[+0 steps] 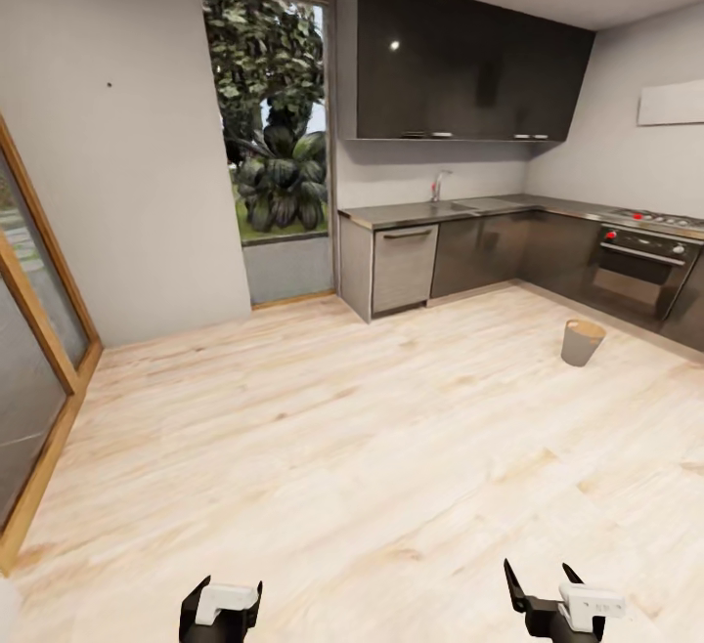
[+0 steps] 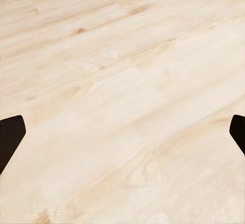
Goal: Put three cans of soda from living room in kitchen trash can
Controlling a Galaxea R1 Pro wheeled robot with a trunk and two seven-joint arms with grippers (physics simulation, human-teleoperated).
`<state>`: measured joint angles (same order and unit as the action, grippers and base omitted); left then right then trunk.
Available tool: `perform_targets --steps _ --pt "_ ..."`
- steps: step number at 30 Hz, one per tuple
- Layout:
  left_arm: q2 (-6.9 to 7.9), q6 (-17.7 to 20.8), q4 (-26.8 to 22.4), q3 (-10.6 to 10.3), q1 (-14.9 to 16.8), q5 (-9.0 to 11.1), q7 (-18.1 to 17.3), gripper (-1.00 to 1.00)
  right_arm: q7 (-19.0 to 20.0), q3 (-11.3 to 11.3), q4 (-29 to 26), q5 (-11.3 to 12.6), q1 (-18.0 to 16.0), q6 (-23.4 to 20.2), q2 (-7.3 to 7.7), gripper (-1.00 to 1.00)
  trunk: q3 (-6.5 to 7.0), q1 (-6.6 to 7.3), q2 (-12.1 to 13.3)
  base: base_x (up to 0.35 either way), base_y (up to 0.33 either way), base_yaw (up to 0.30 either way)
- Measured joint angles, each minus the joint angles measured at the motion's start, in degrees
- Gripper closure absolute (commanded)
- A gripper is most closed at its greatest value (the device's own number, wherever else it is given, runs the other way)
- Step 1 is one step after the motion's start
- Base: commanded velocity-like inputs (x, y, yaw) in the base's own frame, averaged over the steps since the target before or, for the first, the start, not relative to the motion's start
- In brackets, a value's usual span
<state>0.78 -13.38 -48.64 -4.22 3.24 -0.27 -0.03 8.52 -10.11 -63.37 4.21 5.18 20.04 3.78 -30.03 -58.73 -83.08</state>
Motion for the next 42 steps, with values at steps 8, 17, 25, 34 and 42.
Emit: perform_targets --steps 8,17,25,34,42 --pt "-0.02 0.0 0.0 0.0 0.0 0.0 0.1 -1.00 0.0 0.0 0.0 0.0 0.0 0.0 0.00 -1.00 0.00 0.00 0.0 0.324 0.102 -0.001" --pt "-0.07 0.0 -0.1 0.0 0.0 0.0 0.1 -1.00 0.0 0.0 0.0 0.0 0.0 0.0 -0.08 -1.00 0.00 0.00 0.0 0.324 0.084 0.000" --pt "-0.09 0.0 -0.1 0.0 0.0 0.0 0.1 -1.00 0.0 0.0 0.0 -0.1 0.0 0.0 -0.37 -1.00 0.00 0.00 0.0 0.324 0.081 -0.040" --pt "-0.13 0.0 0.1 -0.1 0.0 -0.1 0.1 -1.00 0.0 0.2 0.0 -0.1 0.0 -0.1 -0.42 -1.00 0.00 0.00 0.0 0.324 0.081 -0.199" --pt "0.00 0.0 -0.1 0.0 0.0 0.0 0.0 -1.00 0.1 0.3 1.1 -0.2 0.0 -0.1 -0.38 -1.00 0.00 0.00 0.0 0.324 0.081 -0.242"
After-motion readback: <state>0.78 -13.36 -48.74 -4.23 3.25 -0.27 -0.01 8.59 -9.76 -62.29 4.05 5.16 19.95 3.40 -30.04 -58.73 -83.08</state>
